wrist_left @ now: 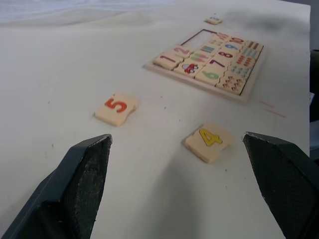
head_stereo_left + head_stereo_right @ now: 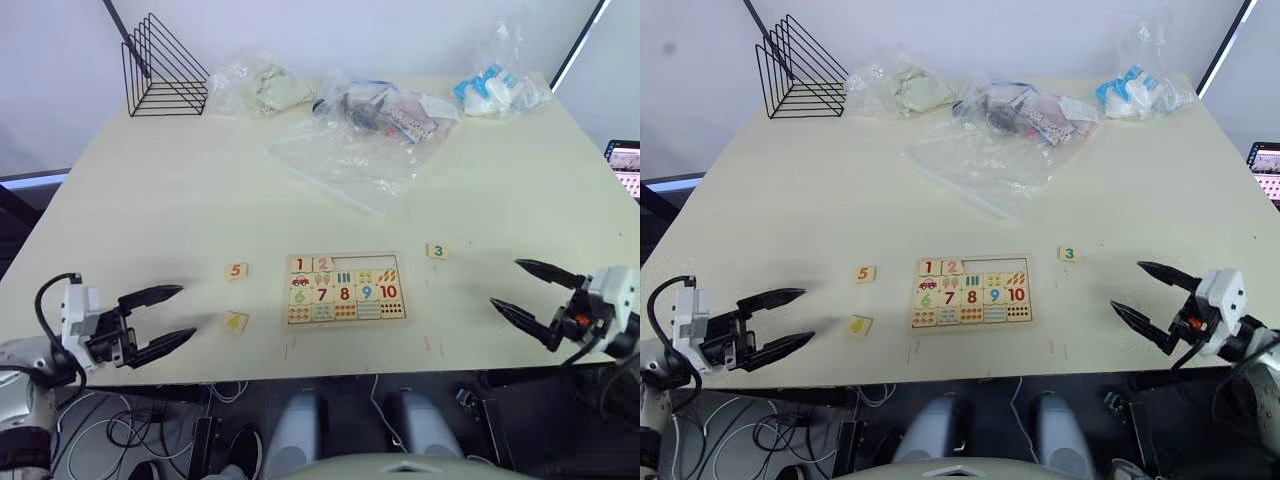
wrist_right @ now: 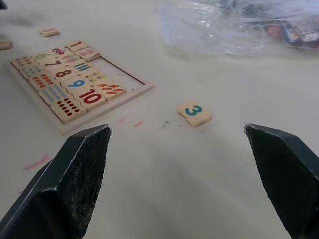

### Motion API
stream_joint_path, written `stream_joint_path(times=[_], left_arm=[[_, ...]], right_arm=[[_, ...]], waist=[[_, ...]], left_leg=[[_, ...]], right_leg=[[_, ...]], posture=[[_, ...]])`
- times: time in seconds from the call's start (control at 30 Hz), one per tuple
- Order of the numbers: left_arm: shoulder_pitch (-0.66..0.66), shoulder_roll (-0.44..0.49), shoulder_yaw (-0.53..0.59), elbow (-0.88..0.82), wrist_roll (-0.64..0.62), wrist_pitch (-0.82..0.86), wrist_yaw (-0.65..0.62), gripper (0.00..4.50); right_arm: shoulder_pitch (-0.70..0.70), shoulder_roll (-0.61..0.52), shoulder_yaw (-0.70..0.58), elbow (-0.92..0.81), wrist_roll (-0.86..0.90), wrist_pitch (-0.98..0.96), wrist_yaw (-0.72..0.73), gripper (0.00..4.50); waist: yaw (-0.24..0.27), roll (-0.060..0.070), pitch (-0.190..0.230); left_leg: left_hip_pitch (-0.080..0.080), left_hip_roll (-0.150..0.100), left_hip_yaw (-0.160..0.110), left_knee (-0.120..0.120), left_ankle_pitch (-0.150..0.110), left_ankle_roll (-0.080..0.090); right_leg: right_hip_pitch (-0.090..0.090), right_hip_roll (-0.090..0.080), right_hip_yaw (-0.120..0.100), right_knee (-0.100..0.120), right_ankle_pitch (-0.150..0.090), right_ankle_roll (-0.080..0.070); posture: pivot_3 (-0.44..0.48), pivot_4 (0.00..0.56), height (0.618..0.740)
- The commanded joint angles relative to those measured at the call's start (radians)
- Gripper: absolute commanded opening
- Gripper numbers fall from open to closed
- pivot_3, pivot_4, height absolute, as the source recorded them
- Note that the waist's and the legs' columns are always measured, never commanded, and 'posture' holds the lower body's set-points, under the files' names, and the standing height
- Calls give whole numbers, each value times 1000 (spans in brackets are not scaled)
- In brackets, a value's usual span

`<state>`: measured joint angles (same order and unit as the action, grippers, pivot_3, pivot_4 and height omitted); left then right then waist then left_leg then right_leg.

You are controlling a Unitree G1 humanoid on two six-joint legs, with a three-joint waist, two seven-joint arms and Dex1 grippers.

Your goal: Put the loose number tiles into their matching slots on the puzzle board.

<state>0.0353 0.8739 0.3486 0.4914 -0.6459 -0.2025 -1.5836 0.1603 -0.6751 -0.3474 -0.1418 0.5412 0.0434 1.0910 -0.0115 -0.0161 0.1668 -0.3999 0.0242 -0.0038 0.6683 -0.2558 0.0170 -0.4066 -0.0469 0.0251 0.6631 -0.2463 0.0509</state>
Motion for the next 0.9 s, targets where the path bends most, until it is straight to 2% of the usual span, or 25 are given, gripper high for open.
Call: stream_joint_path(times=[0.03, 0.23, 0.4, 0.63, 0.77, 0.9], left_arm=[[-15, 39, -35, -6, -51, -29, -31, 4500], [-38, 72, -99, -27, -96, -31, -31, 4500], [-40, 95, -142, -49, -141, -39, -31, 4500], [-32, 121, -175, -70, -179, -49, -31, 4500], [-27, 138, -199, -91, -208, -62, -31, 4500], [-26, 157, -218, -104, -244, -70, -31, 4500]], right_arm=[[-61, -51, 27, 40, -14, 23, 37, 4486], [-242, -125, 137, 185, -89, 45, 106, 4486], [-388, -133, 245, 307, -220, 2, 98, 4486], [-573, -118, 367, 443, -287, 25, 172, 4486], [-702, -80, 460, 532, -368, 53, 177, 4486], [-771, -55, 506, 594, -420, 50, 176, 4486]], waist=[[-1, 0, 0], [-1, 0, 0], [-2, 0, 0], [-2, 2, 1], [-4, 2, 1], [-2, 2, 1]], left_leg=[[0, 0, 0, 0, 0, 0], [0, 0, 1, 0, 0, 0], [0, 0, 1, 0, 0, 0], [-1, 0, 3, 0, 0, 0], [0, 0, 3, 0, 0, 0], [-2, 0, 3, 0, 0, 0]], right_leg=[[0, 0, 0, 0, 0, 0], [0, 0, 0, 0, 0, 0], [0, 0, 0, 0, 0, 0], [-1, 0, 0, 0, 0, 0], [-1, 0, 0, 1, 0, 0], [-2, 0, 0, 0, 0, 0]], posture=[[0, 150, 740], [0, 150, 740], [0, 150, 740], [0, 150, 740], [0, 150, 740], [0, 150, 740]])
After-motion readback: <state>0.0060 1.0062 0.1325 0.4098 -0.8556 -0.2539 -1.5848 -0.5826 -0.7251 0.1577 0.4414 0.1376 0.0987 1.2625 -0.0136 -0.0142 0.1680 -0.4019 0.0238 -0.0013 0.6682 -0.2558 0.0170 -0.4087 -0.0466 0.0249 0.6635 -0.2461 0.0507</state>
